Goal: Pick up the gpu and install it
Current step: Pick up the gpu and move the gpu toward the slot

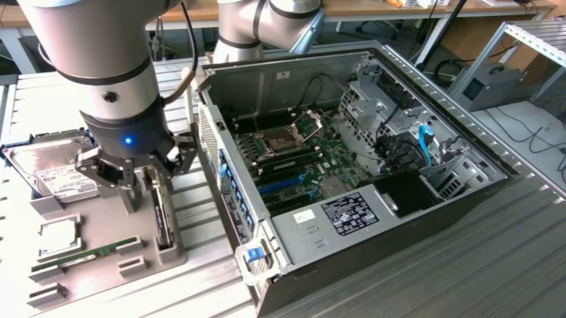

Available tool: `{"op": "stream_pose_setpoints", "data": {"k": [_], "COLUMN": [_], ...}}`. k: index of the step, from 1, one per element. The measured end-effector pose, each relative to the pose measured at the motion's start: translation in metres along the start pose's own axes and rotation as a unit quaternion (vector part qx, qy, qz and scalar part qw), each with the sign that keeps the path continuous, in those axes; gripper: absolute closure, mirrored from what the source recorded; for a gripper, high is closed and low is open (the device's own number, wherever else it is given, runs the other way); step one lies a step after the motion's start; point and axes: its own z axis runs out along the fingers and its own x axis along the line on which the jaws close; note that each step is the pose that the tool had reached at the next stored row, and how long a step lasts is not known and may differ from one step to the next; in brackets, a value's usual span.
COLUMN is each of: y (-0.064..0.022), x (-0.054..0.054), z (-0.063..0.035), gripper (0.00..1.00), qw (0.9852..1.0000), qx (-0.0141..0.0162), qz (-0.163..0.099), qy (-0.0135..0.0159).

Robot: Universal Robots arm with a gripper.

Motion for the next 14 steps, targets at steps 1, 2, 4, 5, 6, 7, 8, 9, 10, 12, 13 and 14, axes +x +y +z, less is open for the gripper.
{"op": "stream_pose_setpoints", "data": {"k": [1,2,4,5,6,7,8,9,10,12,13,14], "y": [0.0000,-0.0001,-0.0002,-0.0002,-0.0002,-0.0002,-0.0002,-0.0002,-0.0002,-0.0002,-0.0002,-0.0002], "x": [0.0000,0.0001,0.0001,0.0001,0.0001,0.0001,0.0001,0.0001,0.0001,0.0001,0.0001,0.0001], "z": [0.0009,0.0020,0.0036,0.0038,0.0038,0.0038,0.0038,0.0039,0.0039,0.0039,0.0039,0.0039], "gripper": [0.52,0.52,0.52,0.52,0.52,0.52,0.52,0.52,0.52,0.52,0.52,0.52], "qw": [1.0000,1.0000,1.0000,1.0000,1.0000,1.0000,1.0000,1.0000,1.0000,1.0000,1.0000,1.0000], "qx": [0.0000,0.0000,0.0000,0.0001,0.0001,0.0001,0.0000,0.0000,0.0000,0.0000,0.0000,0.0000], "qz": [0.000,0.000,0.000,0.000,0.000,0.000,0.000,0.000,0.000,0.000,0.000,0.000], "qy": [0.0000,0.0000,0.0000,0.0001,0.0001,0.0001,0.0000,0.0000,0.0000,0.0000,0.0000,0.0000]}}
